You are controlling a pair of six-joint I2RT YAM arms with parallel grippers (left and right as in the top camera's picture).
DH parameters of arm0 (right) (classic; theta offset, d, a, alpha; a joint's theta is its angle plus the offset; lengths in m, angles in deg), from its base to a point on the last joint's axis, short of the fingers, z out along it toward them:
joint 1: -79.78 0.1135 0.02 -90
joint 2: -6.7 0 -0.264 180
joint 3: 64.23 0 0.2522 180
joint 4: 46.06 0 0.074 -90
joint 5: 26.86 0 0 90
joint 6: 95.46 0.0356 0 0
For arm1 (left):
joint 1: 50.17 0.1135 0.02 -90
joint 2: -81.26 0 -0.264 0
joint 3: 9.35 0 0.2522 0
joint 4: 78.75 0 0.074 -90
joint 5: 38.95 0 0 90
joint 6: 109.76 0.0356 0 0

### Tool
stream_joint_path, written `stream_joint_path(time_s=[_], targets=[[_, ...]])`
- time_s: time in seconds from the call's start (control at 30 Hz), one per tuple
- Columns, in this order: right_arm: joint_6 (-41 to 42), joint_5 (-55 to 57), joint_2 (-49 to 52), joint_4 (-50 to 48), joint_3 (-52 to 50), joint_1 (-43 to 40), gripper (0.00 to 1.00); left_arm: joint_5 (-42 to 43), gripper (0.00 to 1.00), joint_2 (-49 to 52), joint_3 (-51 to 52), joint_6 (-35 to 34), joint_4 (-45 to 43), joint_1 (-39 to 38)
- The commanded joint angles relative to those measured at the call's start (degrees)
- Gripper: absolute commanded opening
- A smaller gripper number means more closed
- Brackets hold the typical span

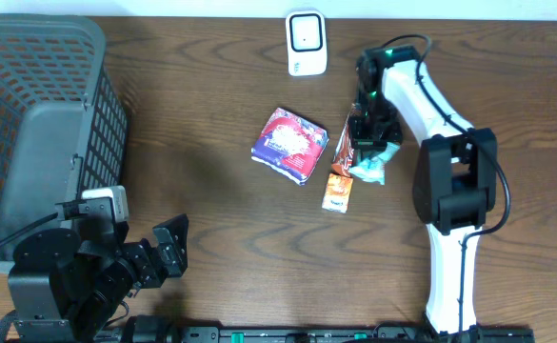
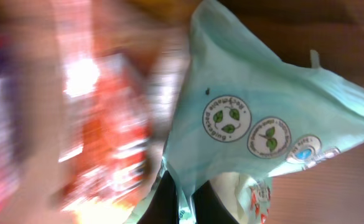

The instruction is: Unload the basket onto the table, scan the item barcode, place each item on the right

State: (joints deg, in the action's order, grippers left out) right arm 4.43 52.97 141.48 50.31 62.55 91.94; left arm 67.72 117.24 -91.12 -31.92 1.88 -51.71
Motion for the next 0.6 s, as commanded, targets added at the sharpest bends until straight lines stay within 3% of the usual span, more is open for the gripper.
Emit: stream_joint_path(time_s=[0.0,0.13,0.37,0.57], targets=[[-12.0,-21.7,0.9,1.2,2.8,-3.2,0.01,0.8,0.98,0.1,-0.9,0.1,0.0,0.2],[-20.5,-34.9,0.9,2.3,2.5,-7.5,0.01,0.8,0.98,0.1,-0.9,0.1,0.0,0.2],[-36.0,-47.9,0.9,8.5,0.6,-15.7,0.01,0.8,0.98,0.1,-0.9,0.1,0.0,0.2],[-38.4,-49.2,0.9,6.6,-7.4,-20.5,0.01,0.8,0.98,0.1,-0.9,0.1,0.0,0.2]])
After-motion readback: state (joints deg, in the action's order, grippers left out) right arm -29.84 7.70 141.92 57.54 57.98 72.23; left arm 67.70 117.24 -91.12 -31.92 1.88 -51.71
